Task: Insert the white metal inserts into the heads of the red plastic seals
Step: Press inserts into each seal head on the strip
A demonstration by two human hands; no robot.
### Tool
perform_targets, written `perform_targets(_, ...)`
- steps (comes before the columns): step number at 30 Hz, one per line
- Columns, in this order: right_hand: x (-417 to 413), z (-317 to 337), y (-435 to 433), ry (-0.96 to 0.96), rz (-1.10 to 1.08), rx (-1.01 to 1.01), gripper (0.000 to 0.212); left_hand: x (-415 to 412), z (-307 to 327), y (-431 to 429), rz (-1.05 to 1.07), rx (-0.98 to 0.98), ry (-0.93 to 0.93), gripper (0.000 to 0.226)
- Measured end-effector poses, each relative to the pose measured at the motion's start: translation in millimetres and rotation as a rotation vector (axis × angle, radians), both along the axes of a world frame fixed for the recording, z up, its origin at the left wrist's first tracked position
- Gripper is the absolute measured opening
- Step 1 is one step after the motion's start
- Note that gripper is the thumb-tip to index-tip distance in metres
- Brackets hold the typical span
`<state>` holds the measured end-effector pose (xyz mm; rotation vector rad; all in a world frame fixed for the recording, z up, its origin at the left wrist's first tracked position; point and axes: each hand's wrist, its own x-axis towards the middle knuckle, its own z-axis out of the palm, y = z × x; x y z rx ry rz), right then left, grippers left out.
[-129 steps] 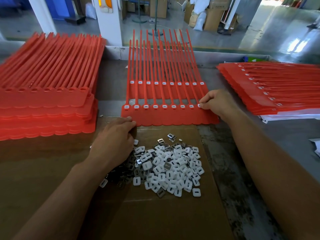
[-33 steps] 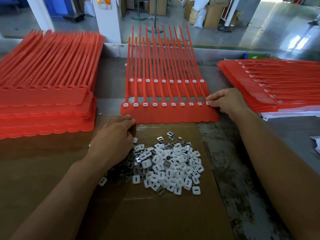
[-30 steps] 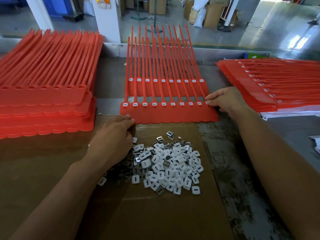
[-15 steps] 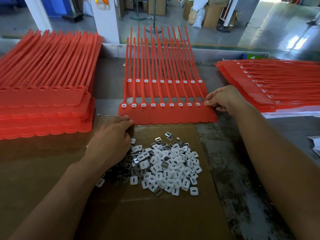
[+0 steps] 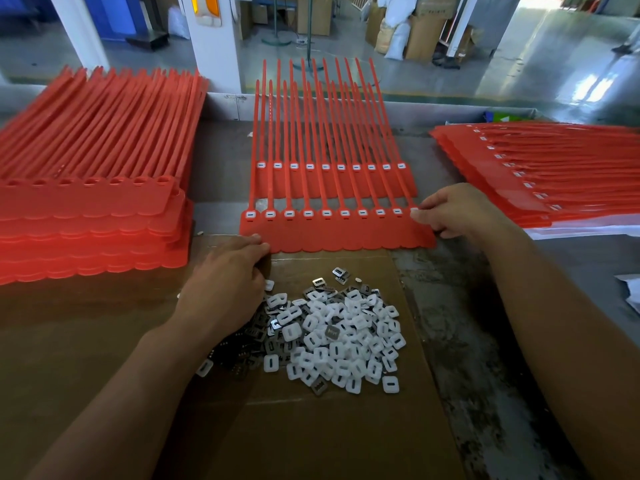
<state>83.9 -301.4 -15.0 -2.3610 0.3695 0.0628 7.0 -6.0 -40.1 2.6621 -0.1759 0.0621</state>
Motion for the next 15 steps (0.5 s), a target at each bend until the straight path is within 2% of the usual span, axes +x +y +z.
perform_targets(2, -2.5, 2.5, -0.2, 0.068, 0.019, 0.024, 0.033, 0.1, 0.0, 0.0, 0.0, 0.007, 0.001, 0.046)
perform_targets(5, -4.9, 2.4, -0.4, 0.13, 0.039, 0.148, 0.014, 0.0, 0.3, -0.2, 0.0, 0.011, 0.006, 0.045)
perform_targets(7, -6.2, 0.1, 1.7, 0.107, 0.058, 0.232, 0.014, 0.0, 0.3, 0.3, -0.002, 0.01, 0.004, 0.045)
perform_targets(11, -7.9, -2.0, 13.2, -0.099, -0.007, 0.446, 0.028, 0.4, -0.3, 1.4, -0.009, 0.001, 0.003, 0.047)
perform_targets(15, -6.0, -3.5, 21.6, -0.29, -0.051, 0.442, 0.026, 0.9, -1.7, 1.6, -0.02, 0.003, 0.013, 0.049)
